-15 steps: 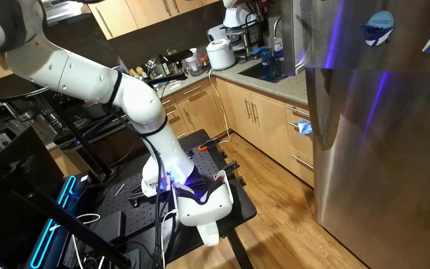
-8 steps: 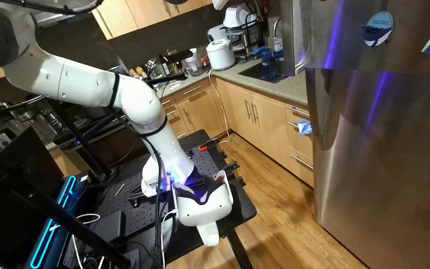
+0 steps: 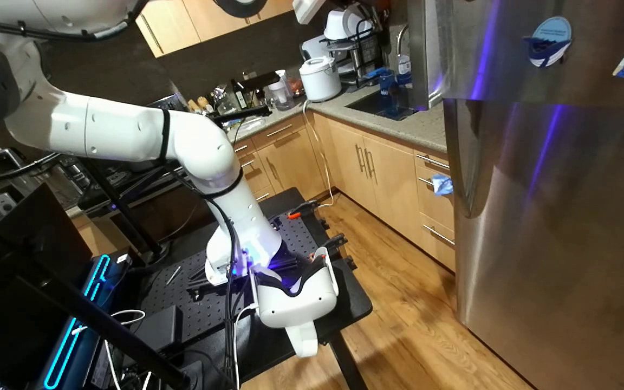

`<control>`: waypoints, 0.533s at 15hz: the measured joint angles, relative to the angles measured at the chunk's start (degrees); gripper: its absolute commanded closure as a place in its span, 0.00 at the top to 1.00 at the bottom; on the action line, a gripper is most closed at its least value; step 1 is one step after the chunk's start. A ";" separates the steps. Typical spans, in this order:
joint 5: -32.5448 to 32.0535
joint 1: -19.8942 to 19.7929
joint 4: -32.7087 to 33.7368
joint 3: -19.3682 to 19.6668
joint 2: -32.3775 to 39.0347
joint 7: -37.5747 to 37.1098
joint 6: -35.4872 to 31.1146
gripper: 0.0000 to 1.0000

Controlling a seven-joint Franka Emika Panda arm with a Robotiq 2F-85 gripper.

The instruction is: Open the upper fridge door

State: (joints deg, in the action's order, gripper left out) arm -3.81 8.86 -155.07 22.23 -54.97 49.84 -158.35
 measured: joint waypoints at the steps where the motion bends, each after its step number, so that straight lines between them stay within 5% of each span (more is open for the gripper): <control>1: 0.00 0.26 0.00 0.07 -0.24 0.00 0.00 1.00; 8: 0.00 0.74 0.00 0.01 0.40 -0.22 0.00 1.00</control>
State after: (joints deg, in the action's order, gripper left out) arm -3.81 9.60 -155.07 22.24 -54.57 49.62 -158.36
